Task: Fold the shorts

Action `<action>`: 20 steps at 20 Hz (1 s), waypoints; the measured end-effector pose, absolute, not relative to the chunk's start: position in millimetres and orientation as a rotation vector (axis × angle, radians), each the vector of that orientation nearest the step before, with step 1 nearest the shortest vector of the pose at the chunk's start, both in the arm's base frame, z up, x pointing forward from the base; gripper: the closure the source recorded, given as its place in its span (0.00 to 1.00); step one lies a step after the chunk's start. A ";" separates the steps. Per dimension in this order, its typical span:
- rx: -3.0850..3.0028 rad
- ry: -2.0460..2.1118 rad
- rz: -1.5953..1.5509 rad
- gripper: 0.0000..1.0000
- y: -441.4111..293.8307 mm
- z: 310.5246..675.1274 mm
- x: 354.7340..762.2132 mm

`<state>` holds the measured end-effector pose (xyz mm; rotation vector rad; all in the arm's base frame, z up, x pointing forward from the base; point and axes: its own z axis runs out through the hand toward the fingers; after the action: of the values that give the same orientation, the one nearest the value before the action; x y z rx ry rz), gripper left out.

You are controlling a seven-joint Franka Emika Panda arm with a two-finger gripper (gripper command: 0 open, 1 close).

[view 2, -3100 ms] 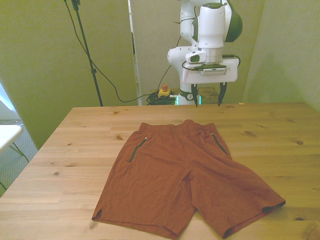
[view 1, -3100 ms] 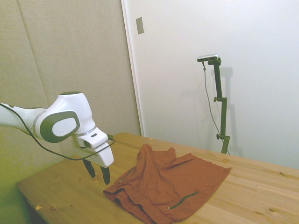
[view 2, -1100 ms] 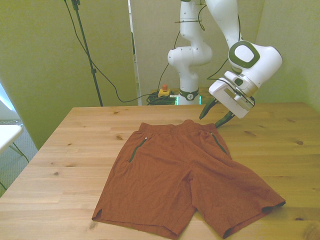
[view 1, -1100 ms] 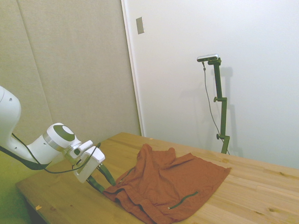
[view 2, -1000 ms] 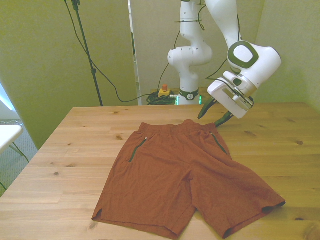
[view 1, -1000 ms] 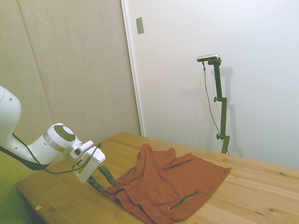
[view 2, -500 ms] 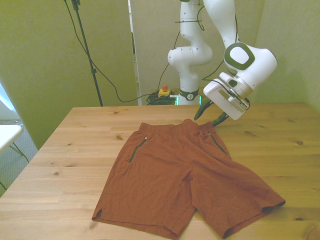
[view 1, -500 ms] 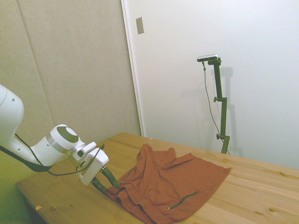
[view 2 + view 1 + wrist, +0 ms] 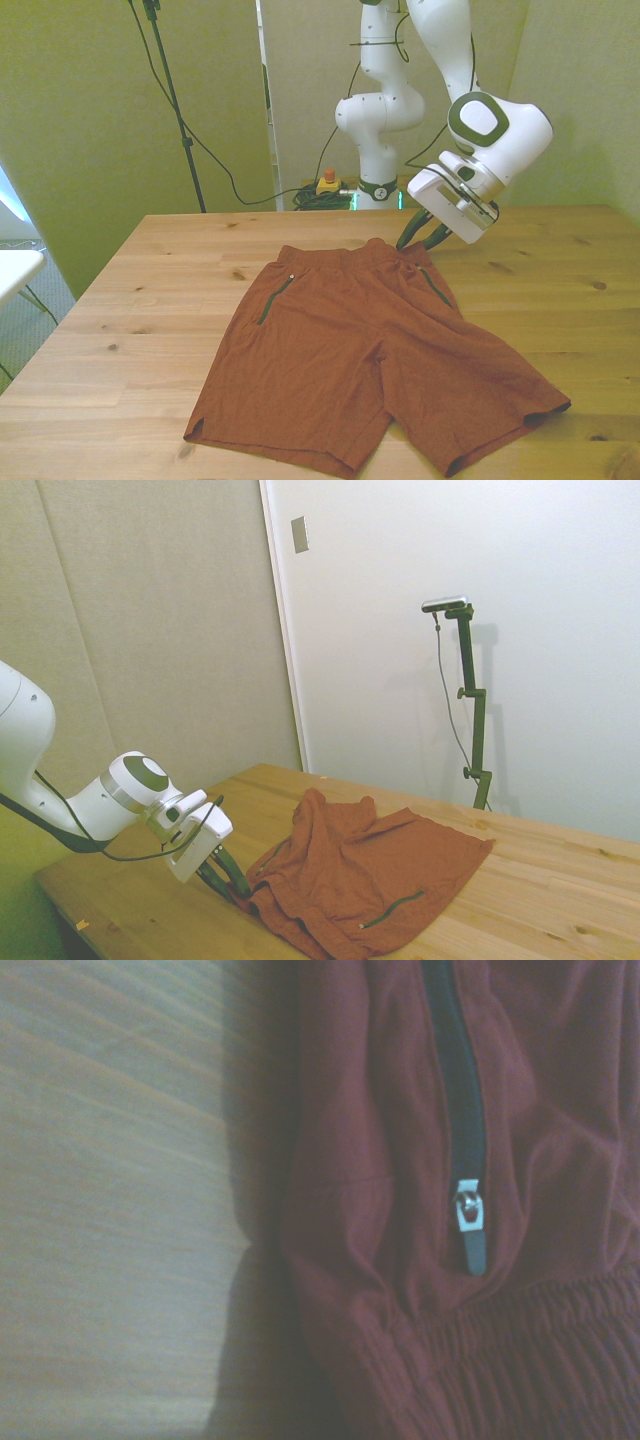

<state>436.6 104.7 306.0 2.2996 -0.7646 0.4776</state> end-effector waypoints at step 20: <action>2.358 -0.883 0.588 1.00 108.7 340.6 431.9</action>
<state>431.9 108.7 340.6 2.3579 -0.8829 0.5875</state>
